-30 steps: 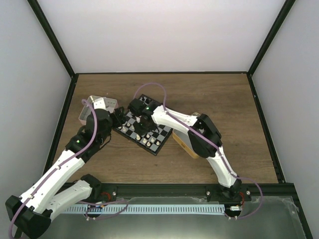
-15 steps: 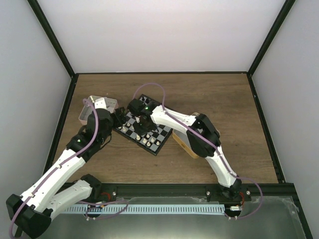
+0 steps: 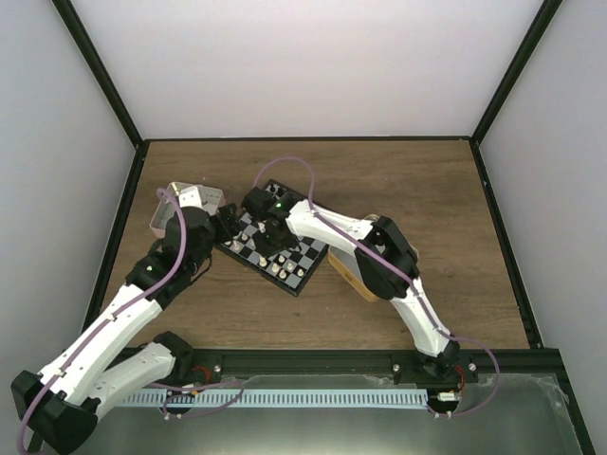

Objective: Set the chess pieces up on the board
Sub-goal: Place the chess piece on the chessboard, then pick up the chess piece from the storage box.

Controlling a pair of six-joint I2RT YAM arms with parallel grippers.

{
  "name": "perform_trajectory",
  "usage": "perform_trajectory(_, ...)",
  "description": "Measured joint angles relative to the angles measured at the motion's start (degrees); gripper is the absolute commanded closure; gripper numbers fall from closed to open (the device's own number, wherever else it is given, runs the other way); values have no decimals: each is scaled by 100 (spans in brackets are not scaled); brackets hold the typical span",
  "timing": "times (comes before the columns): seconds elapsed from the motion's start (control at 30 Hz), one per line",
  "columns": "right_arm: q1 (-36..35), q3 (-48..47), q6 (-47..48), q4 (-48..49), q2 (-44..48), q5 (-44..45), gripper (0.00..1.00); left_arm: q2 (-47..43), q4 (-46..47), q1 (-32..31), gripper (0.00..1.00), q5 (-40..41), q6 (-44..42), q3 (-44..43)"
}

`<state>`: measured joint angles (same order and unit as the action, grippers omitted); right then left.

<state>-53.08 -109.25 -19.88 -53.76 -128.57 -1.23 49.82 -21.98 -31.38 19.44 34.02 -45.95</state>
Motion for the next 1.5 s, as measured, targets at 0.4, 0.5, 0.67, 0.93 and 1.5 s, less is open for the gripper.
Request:
perform_trajectory(0.4,391,1786,-994,1113,2201,796,70,-103,2,0,24,-20,4,0)
perform_trajectory(0.5,837,2802,-1394,1484,3029,1088,73,-101,24,7,24,-74,2,2)
perform_trajectory(0.67,1735,4513,-2024,2050,3960,1451,76,-28,197,24,24,-234,0,13)
perform_trajectory(0.93,2387,5654,-2734,2924,4144,1574,87,136,321,26,24,-450,20,13)
perform_trajectory(1.5,3051,5366,-3401,3886,2975,1432,72,146,328,26,24,-560,20,13)
